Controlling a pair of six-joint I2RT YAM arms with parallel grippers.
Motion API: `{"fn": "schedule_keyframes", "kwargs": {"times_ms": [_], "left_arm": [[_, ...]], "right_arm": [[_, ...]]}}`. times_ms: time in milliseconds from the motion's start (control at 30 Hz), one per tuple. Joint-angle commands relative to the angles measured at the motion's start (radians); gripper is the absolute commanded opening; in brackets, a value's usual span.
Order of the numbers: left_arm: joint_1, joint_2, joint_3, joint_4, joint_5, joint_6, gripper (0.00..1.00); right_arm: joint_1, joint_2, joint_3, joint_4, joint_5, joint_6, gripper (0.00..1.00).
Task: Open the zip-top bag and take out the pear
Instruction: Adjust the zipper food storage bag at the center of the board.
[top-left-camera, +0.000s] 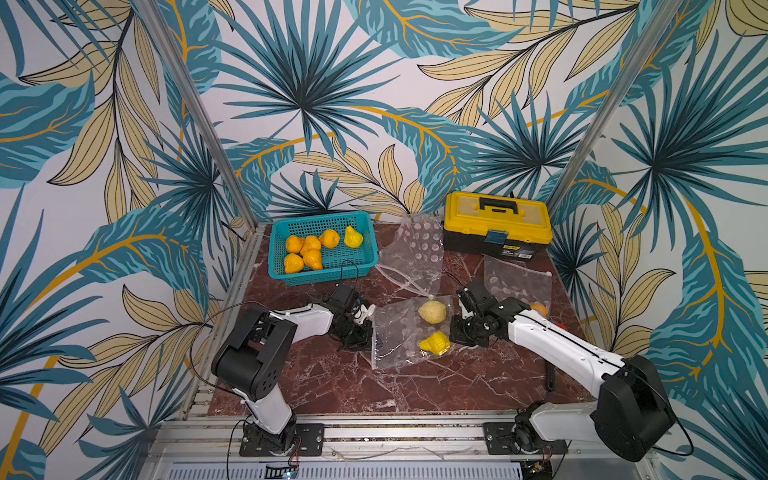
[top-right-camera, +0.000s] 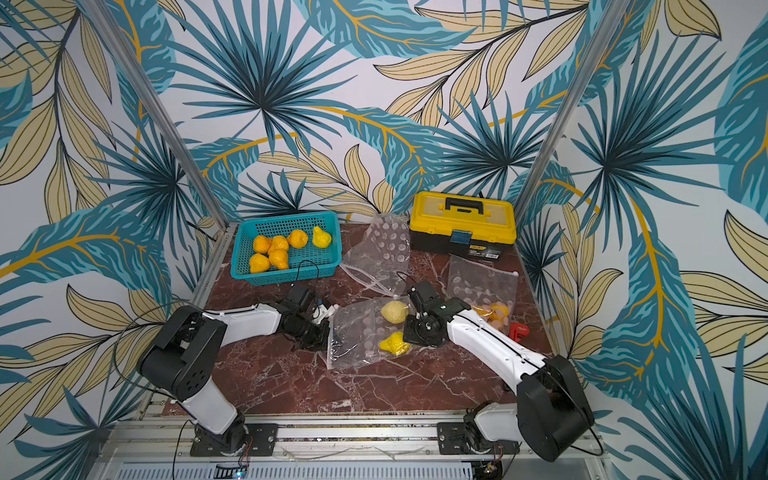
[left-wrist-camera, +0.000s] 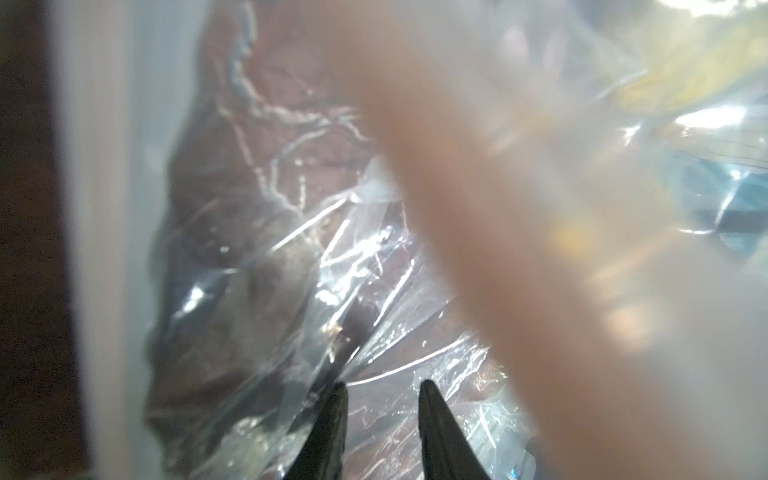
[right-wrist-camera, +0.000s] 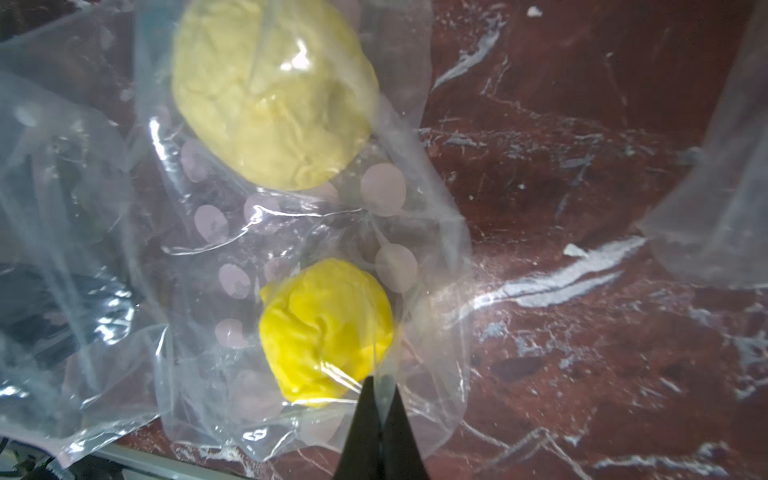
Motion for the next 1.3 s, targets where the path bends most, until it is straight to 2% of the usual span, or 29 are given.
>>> {"fn": "schedule_keyframes", "kwargs": {"times_ms": [0, 133, 267, 467, 567, 600, 700, 767, 900, 1033, 1267], "left_arm": [[0.002, 0.11, -0.076, 0.024, -0.129, -0.032, 0.31], [0.018, 0.136, -0.085, 0.039, -0.128, -0.031, 0.3], [0.034, 0.132, -0.094, 0.037, -0.131, -0.023, 0.3], [0.04, 0.101, -0.099, 0.038, -0.127, -0.034, 0.31], [0.04, 0.058, -0.101, 0.037, -0.11, -0.048, 0.34], [0.04, 0.042, -0.098, 0.037, -0.1, -0.052, 0.36], [0.032, -0.007, -0.081, 0.025, -0.076, -0.071, 0.42], [0.021, -0.04, -0.061, 0.001, -0.073, -0.075, 0.45], [-0.002, -0.088, -0.015, -0.036, -0.076, -0.087, 0.49], [-0.021, -0.101, 0.016, -0.048, -0.07, -0.101, 0.52], [-0.056, -0.128, 0.052, -0.062, -0.08, -0.118, 0.54]], "right_arm": [[0.003, -0.088, 0.077, -0.136, 0.04, -0.018, 0.0], [0.008, -0.163, 0.117, -0.227, 0.044, -0.03, 0.0], [0.008, -0.196, 0.083, -0.241, 0.031, -0.032, 0.0], [0.007, -0.134, 0.012, -0.27, -0.018, -0.039, 0.0], [0.008, -0.101, 0.021, -0.34, 0.034, -0.038, 0.0], [0.009, -0.099, 0.042, -0.37, 0.082, -0.031, 0.03], [0.019, -0.1, 0.143, -0.452, 0.217, -0.008, 0.25], [0.041, -0.102, 0.212, -0.478, 0.27, 0.004, 0.31], [0.085, -0.096, 0.244, -0.373, 0.217, 0.022, 0.32], [0.097, -0.006, 0.208, -0.254, 0.119, 0.026, 0.32], [0.102, 0.128, 0.111, -0.057, 0.212, 0.073, 0.27]]}}
